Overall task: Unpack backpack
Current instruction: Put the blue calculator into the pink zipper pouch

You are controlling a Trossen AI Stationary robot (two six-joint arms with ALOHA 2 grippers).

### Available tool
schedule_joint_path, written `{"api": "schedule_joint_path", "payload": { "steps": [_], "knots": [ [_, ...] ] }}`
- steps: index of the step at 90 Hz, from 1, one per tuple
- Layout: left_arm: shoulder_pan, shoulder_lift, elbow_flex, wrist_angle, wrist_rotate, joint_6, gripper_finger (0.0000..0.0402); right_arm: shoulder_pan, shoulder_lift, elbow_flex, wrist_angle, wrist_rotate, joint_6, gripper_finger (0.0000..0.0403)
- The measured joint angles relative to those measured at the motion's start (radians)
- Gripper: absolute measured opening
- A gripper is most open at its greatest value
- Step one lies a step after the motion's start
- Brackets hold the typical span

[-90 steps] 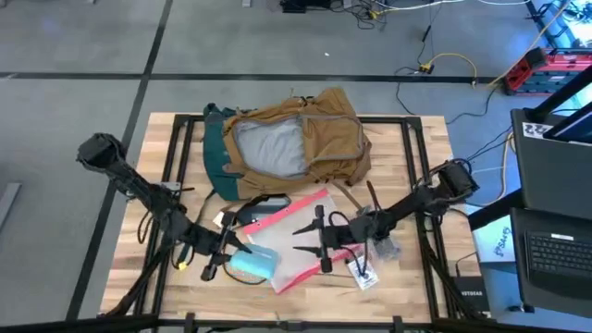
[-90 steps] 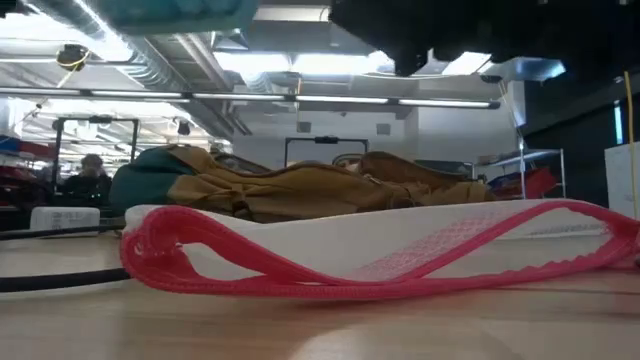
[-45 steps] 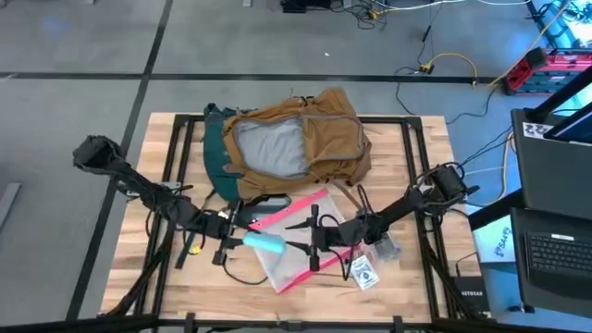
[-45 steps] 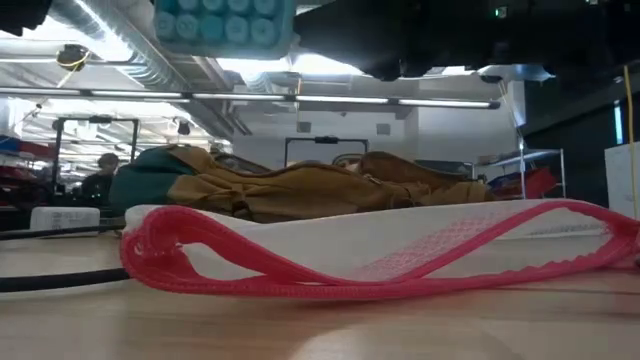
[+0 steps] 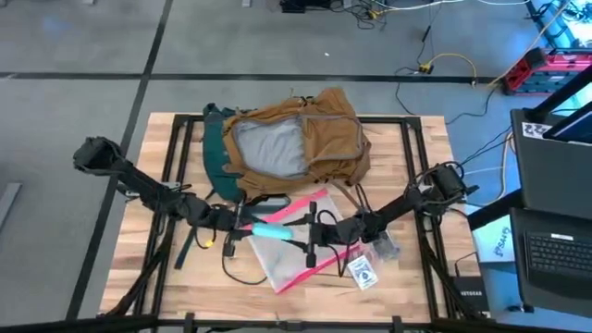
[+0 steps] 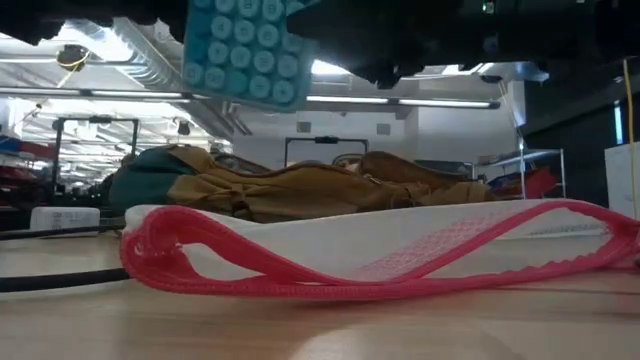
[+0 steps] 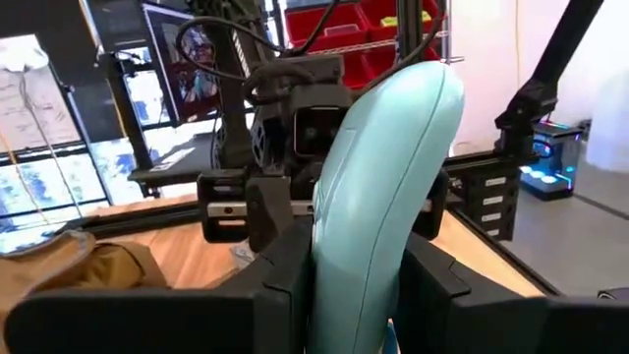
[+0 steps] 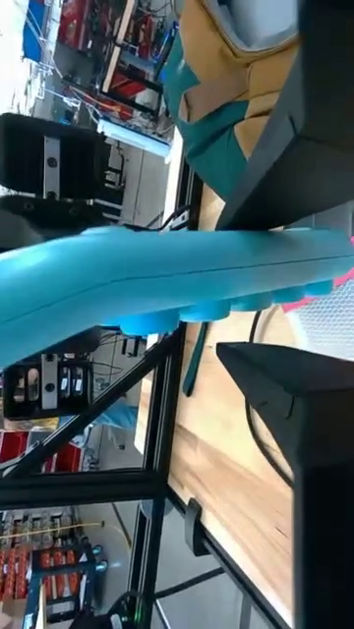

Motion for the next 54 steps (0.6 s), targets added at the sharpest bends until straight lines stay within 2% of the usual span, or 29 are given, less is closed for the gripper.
{"api": "schedule_joint_path", "payload": {
  "steps": [21, 46, 54],
  "knots": [
    [0.005, -0.002, 0.000, 0.029, 0.029, 0.001, 0.0081, -0.027, 0.001, 0.002, 0.000, -0.018, 0.031, 0.0231],
    [0.010, -0.003, 0.001, 0.033, 0.057, 0.001, 0.0081, -0.072, 0.015, 0.057, -0.032, -0.109, 0.057, 0.0219],
    [0.010, -0.003, 0.001, 0.034, 0.062, -0.002, 0.0081, -0.073, 0.026, 0.085, -0.072, -0.110, 0.040, 0.0202]
  ]
}}
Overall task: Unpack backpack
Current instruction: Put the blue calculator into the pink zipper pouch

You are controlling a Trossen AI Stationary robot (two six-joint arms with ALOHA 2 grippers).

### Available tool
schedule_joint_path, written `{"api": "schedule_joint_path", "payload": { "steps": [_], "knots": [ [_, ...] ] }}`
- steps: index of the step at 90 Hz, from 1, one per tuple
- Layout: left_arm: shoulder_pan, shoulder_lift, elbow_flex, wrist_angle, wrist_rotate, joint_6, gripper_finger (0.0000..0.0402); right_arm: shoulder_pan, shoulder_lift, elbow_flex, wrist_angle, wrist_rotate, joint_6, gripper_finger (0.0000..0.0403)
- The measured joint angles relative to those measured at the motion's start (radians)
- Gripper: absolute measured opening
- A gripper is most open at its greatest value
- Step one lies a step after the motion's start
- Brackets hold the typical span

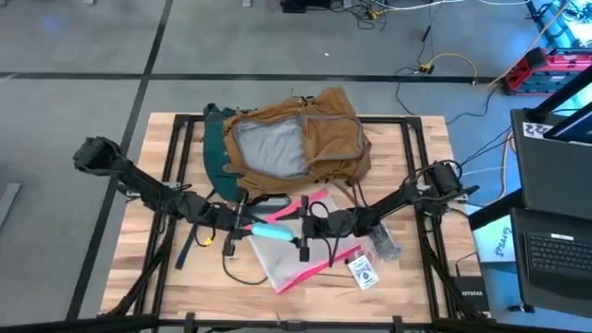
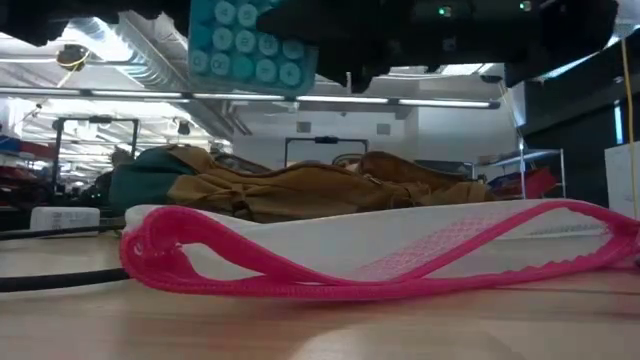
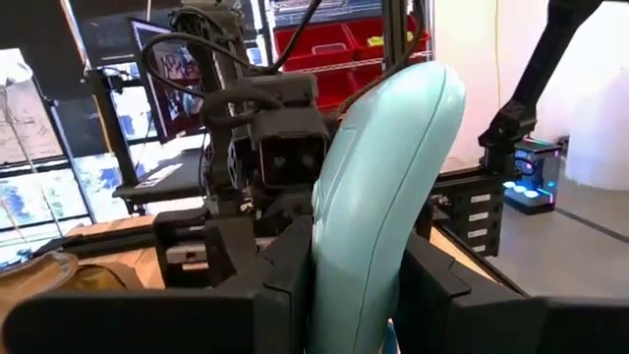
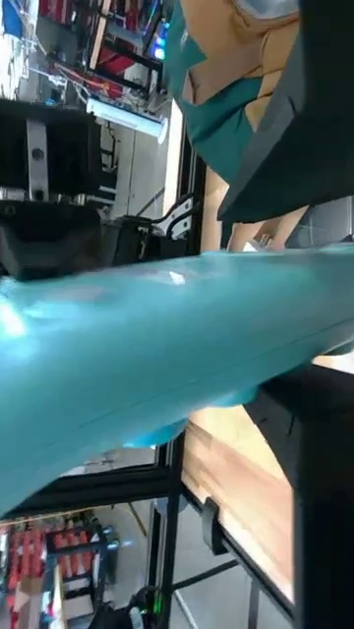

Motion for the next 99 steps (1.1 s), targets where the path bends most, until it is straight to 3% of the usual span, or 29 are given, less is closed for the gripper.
{"api": "schedule_joint_path", "payload": {
  "steps": [27, 45, 58, 99],
  "knots": [
    [0.000, 0.000, 0.000, -0.017, -0.006, -0.016, 0.0089, 0.003, 0.011, 0.029, -0.088, 0.018, -0.042, 0.0077],
    [-0.001, 0.000, 0.000, -0.041, -0.005, -0.017, 0.0090, 0.003, 0.011, 0.029, -0.092, 0.021, -0.055, 0.0077],
    [-0.005, 0.000, 0.000, -0.059, -0.001, -0.005, 0.0111, 0.004, 0.012, 0.028, -0.096, 0.038, -0.065, 0.0077],
    [-0.120, -0.003, 0.002, -0.106, -0.059, 0.119, 0.0156, 0.023, -0.025, 0.028, -0.150, 0.096, -0.114, 0.0077]
  ]
}}
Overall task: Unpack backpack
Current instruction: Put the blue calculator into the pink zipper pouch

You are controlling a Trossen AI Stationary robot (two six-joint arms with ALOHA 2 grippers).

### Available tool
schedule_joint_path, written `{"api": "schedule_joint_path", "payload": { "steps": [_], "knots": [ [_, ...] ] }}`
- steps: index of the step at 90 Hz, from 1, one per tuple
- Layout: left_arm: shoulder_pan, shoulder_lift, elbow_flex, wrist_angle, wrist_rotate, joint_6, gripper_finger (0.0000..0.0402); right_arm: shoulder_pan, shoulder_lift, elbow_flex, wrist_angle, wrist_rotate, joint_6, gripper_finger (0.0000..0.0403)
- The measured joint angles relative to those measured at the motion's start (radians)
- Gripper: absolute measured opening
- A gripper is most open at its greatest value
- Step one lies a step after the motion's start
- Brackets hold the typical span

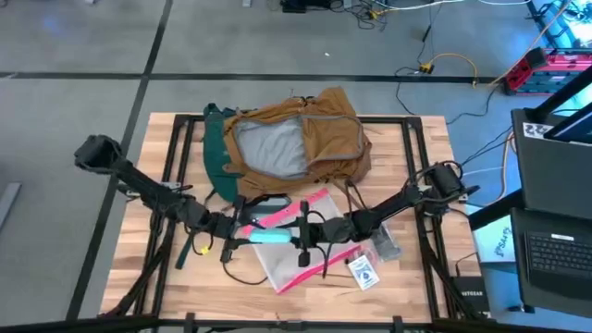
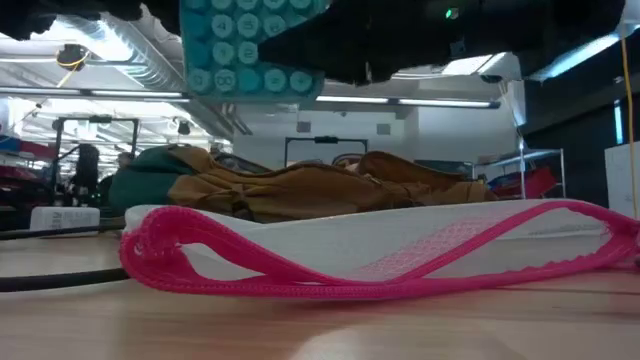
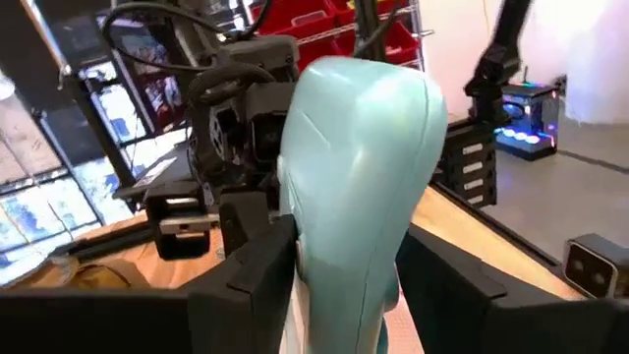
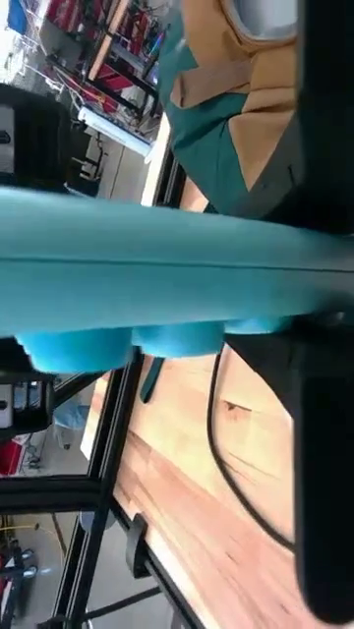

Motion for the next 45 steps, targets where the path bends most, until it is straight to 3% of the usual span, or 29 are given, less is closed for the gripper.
{"api": "schedule_joint_path", "payload": {
  "steps": [13, 29, 45],
  "knots": [
    [-0.054, 0.000, 0.001, 0.002, -0.063, 0.071, 0.0157, 0.039, -0.015, 0.000, 0.002, 0.065, -0.051, 0.0077],
    [-0.093, 0.000, 0.000, -0.012, -0.272, 0.149, 0.0157, 0.077, -0.017, 0.000, 0.000, 0.214, -0.087, 0.0077],
    [-0.112, 0.000, -0.001, -0.049, -0.292, 0.141, 0.0157, 0.109, -0.018, 0.000, -0.010, 0.291, -0.103, 0.0077]
  ]
}}
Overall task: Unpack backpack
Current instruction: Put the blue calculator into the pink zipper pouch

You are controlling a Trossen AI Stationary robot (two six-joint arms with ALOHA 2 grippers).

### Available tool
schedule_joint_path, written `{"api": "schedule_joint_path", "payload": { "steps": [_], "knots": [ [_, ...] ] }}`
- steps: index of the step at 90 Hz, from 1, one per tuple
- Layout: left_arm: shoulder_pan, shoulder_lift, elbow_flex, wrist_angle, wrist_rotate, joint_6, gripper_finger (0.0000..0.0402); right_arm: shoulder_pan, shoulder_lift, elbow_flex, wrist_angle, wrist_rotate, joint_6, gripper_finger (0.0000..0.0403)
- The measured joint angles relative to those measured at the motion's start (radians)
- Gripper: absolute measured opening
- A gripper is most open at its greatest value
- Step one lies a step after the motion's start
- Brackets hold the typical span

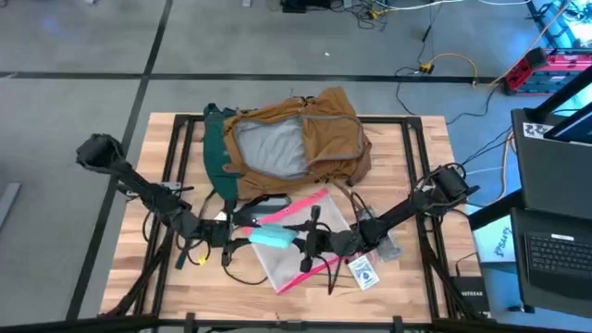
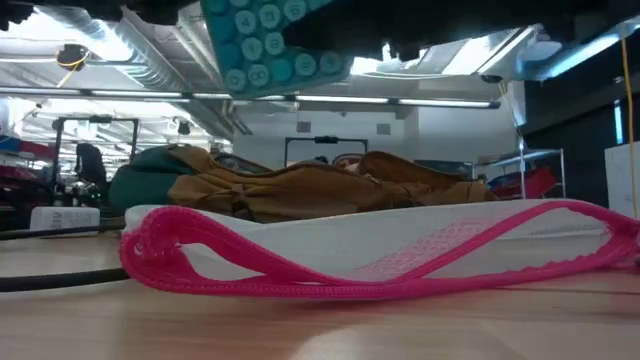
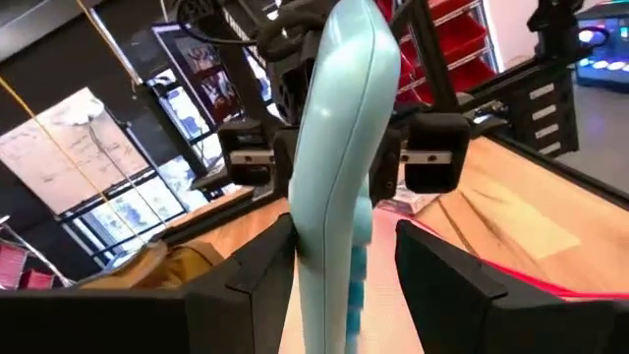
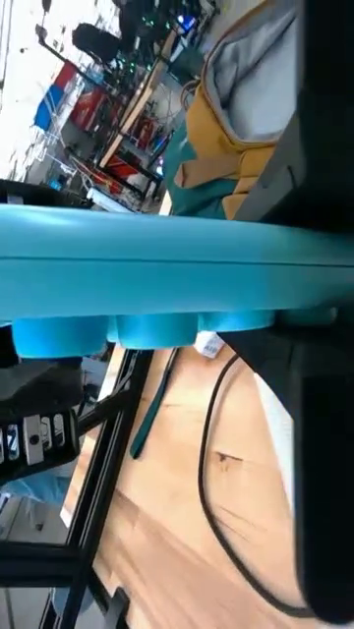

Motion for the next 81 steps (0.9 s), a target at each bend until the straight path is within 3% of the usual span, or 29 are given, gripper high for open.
{"api": "schedule_joint_path", "payload": {
  "steps": [28, 63, 81],
  "knots": [
    [-0.049, 0.023, -0.001, -0.147, 0.133, -0.150, 0.0157, 0.010, -0.014, 0.002, 0.017, 0.189, -0.021, 0.0077],
    [-0.071, 0.233, 0.013, -0.092, 0.172, -0.107, 0.0157, 0.014, -0.017, 0.001, 0.010, 0.167, -0.020, 0.0077],
    [-0.046, 0.348, 0.087, -0.082, 0.264, -0.039, 0.0157, 0.014, -0.016, 0.001, 0.003, 0.162, -0.013, 0.0077]
  ]
}}
